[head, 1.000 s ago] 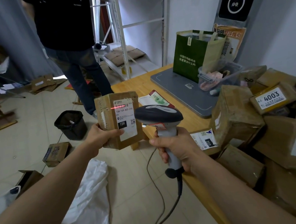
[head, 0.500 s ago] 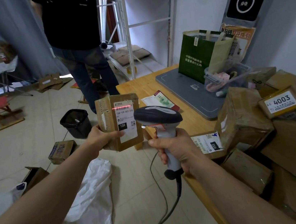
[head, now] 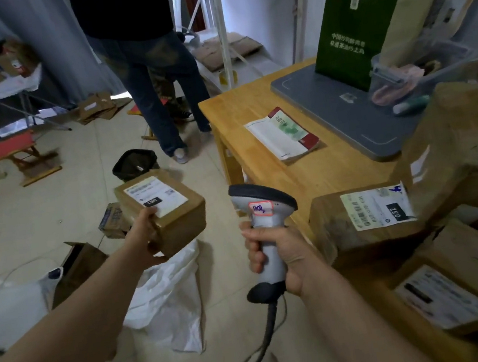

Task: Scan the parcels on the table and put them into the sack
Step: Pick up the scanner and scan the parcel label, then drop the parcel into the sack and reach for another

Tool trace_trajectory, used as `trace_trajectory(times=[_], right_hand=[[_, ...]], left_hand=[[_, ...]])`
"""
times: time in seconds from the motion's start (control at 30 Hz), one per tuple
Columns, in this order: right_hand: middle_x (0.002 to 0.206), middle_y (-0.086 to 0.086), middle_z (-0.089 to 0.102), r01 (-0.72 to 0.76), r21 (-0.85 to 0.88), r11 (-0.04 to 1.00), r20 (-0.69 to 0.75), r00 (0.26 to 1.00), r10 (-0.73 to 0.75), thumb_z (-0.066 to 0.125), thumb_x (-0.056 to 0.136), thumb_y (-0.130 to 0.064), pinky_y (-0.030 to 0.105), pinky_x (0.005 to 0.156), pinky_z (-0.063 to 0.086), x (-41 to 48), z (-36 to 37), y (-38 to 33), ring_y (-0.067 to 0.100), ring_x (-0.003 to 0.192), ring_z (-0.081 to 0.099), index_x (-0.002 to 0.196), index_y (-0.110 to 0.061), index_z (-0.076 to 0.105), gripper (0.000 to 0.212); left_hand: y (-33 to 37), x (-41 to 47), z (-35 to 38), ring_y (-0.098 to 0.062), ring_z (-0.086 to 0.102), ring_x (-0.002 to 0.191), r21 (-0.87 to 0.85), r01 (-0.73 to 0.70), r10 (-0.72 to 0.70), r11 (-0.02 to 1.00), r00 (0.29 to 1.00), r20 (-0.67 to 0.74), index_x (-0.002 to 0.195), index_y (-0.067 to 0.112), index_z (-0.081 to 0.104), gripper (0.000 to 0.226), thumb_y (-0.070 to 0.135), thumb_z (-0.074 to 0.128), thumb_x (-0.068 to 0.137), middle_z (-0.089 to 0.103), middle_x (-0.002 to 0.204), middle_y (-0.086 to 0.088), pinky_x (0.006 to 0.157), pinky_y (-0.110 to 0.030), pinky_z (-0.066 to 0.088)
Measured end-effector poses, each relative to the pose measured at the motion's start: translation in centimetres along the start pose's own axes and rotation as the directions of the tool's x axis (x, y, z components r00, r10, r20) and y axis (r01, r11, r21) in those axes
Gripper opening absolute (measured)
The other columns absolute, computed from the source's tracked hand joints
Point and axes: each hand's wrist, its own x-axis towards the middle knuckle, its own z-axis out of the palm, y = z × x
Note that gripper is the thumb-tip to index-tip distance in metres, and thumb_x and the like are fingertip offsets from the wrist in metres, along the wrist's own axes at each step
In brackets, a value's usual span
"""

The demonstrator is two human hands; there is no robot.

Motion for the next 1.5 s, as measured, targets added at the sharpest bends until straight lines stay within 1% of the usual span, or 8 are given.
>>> trace_trajectory(times=[0.1, 0.27, 0.4, 0.6, 0.8, 1.1, 1.33, 1.5], right_hand=[[0.059, 0.004, 0.048, -0.1, 0.118, 0.988, 0.016, 0.995, 0.099, 0.06, 0.086, -0.001, 0.019, 0.038, 0.039, 5.1, -1.8, 2.5, 0.01, 0.036, 0.041, 0.082, -0.007, 0.058, 0.007], [0.055, 0.003, 0.045, -0.226, 0.213, 0.951, 0.041, 0.974, 0.222, 0.055, 0.09, -0.002, 0.018, 0.036, 0.037, 12.7, -3.4, 8.8, 0.01, 0.033, 0.038, 0.075, -0.009, 0.049, 0.017], [0.055, 0.005, 0.046, -0.223, 0.198, 0.955, 0.025, 0.975, 0.222, 0.058, 0.088, -0.001, 0.019, 0.037, 0.038, 17.0, -3.9, 14.4, 0.012, 0.034, 0.038, 0.076, -0.007, 0.05, 0.016], [0.054, 0.003, 0.045, -0.251, 0.242, 0.937, 0.008, 0.966, 0.257, 0.053, 0.091, -0.003, 0.017, 0.035, 0.035, 19.9, -2.6, 22.2, 0.009, 0.033, 0.037, 0.076, -0.008, 0.049, 0.017], [0.053, 0.003, 0.048, -0.316, 0.285, 0.905, -0.041, 0.939, 0.341, 0.053, 0.09, -0.006, 0.017, 0.035, 0.035, 23.8, -0.6, 27.9, 0.009, 0.034, 0.039, 0.083, -0.007, 0.052, 0.008], [0.053, 0.005, 0.049, -0.403, 0.27, 0.875, -0.063, 0.899, 0.433, 0.062, 0.068, -0.006, 0.017, 0.034, 0.035, 31.5, 1.0, 32.4, 0.011, 0.034, 0.04, 0.084, -0.008, 0.051, 0.019], [0.053, 0.004, 0.048, -0.425, 0.281, 0.86, -0.09, 0.881, 0.465, 0.061, 0.07, -0.006, 0.016, 0.036, 0.034, 35.6, -0.6, 33.4, 0.011, 0.034, 0.039, 0.088, -0.008, 0.05, 0.021], [0.055, 0.003, 0.047, -0.456, 0.29, 0.842, -0.122, 0.855, 0.505, 0.059, 0.077, -0.006, 0.017, 0.036, 0.036, 37.1, -2.2, 33.5, 0.01, 0.036, 0.04, 0.085, -0.008, 0.051, 0.012]], left_hand=[[-2.4, 5.1, -1.9, -0.037, 0.049, 0.119, -0.04, 0.052, -0.055, 0.998, 0.995, -0.085, 0.14, 0.014, 0.035, 0.077, 0.053, 0.064, 0.08, 0.05, 0.128, -0.015, 0.097, -0.058, 0.042], [-8.3, 15.1, -7.6, -0.034, 0.062, 0.097, -0.09, 0.078, -0.099, 0.993, 0.961, -0.258, 0.13, 0.02, 0.045, 0.106, 0.053, 0.088, 0.038, 0.06, 0.122, -0.01, 0.068, -0.05, 0.053], [-11.2, 19.5, -9.9, -0.028, 0.058, 0.096, -0.054, 0.035, -0.054, 0.998, 0.917, -0.396, 0.123, 0.015, 0.043, 0.075, 0.044, 0.081, 0.064, 0.055, 0.12, -0.004, 0.076, -0.043, 0.051], [-14.9, 25.8, -14.2, -0.027, 0.056, 0.105, -0.002, -0.063, 0.056, 0.998, 0.895, -0.442, 0.131, 0.009, 0.043, 0.081, 0.029, 0.086, 0.065, 0.054, 0.118, -0.009, 0.073, -0.037, 0.049], [-17.5, 31.0, -17.9, -0.029, 0.059, 0.111, 0.141, -0.111, 0.16, 0.984, 0.902, -0.401, 0.127, 0.012, 0.043, 0.095, 0.038, 0.093, 0.05, 0.058, 0.123, -0.01, 0.09, -0.045, 0.053], [-17.2, 41.9, -18.4, -0.035, 0.028, 0.138, 0.506, -0.044, 0.284, 0.862, 0.867, -0.409, 0.144, 0.003, 0.02, 0.115, 0.038, 0.09, 0.059, 0.029, 0.147, -0.02, 0.113, -0.047, 0.03], [-19.5, 48.5, -16.3, -0.034, 0.03, 0.136, 0.575, 0.017, 0.235, 0.818, 0.903, -0.36, 0.142, 0.002, 0.022, 0.113, 0.026, 0.091, 0.056, 0.026, 0.144, -0.02, 0.11, -0.041, 0.036], [-24.7, 49.5, -14.9, -0.037, 0.046, 0.122, 0.592, 0.154, -0.012, 0.791, 0.971, -0.237, 0.137, 0.008, 0.038, 0.108, 0.033, 0.094, 0.049, 0.046, 0.13, -0.017, 0.089, -0.045, 0.052]])
